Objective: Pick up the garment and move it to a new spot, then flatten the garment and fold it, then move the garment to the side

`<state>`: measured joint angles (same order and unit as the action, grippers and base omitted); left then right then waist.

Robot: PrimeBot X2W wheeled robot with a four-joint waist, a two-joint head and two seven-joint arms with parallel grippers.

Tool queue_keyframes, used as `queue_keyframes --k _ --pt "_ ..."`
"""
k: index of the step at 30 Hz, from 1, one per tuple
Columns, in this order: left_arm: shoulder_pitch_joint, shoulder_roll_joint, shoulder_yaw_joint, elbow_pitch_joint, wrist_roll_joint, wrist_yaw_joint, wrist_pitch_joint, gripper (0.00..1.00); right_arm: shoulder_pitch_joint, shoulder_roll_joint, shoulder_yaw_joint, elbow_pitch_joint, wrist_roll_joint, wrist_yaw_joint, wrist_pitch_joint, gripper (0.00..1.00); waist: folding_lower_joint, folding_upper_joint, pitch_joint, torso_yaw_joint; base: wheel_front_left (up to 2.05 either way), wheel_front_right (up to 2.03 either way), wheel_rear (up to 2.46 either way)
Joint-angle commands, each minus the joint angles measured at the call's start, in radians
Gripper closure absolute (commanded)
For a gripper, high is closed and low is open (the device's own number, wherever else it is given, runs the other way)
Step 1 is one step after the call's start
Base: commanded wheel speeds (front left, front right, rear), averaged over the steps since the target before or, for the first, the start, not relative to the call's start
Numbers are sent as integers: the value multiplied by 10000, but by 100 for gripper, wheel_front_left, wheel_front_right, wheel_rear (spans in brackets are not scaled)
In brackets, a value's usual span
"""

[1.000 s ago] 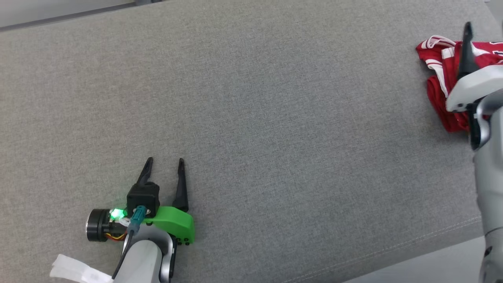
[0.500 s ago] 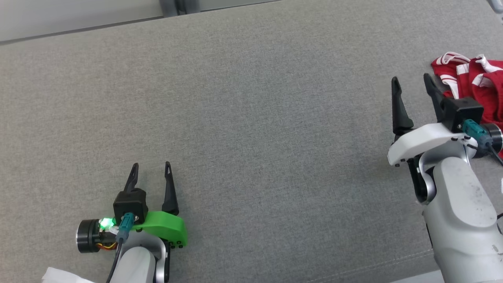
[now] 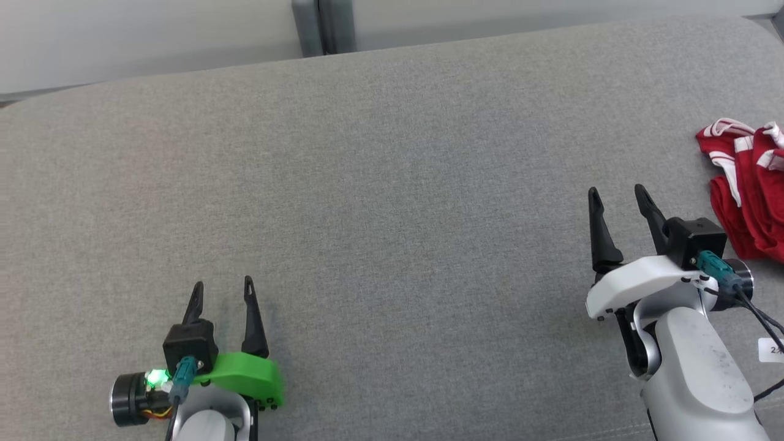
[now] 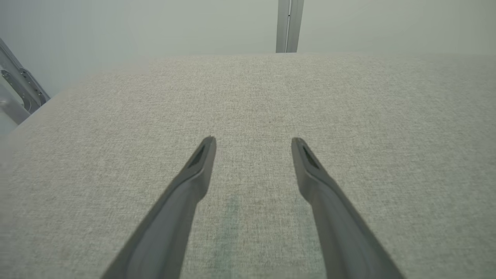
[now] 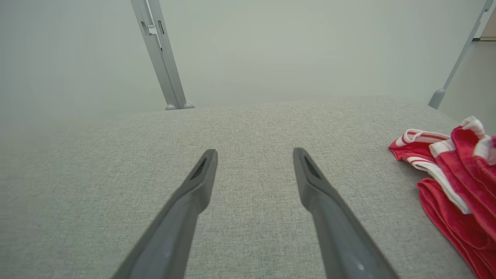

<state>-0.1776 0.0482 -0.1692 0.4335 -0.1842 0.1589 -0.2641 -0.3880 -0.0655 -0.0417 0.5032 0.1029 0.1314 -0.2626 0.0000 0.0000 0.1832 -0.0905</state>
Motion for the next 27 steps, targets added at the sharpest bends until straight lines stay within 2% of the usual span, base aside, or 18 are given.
queue_keyframes --k 1,10,23,24,27 --pt "163 54 49 -36 -30 45 9 0 221 31 -28 -61 79 -16 -26 0 0 0 -367 186 0 0 0" --pt "650 54 416 -69 33 -3 9 0 866 131 85 -102 49 -16 -26 0 0 0 -1115 310 0 0 0" --pt "1046 55 714 -171 -309 -645 9 0 1356 135 672 -3 566 -15 -26 0 0 0 -1692 399 0 0 0" --pt "884 -4 682 -116 -250 -630 1 100 1209 151 655 50 530 0 0 100 0 0 -1679 391 0 0 0" --pt "931 -36 706 112 -323 -642 40 100 1370 190 612 275 613 0 55 100 0 0 -1684 395 0 0 0"
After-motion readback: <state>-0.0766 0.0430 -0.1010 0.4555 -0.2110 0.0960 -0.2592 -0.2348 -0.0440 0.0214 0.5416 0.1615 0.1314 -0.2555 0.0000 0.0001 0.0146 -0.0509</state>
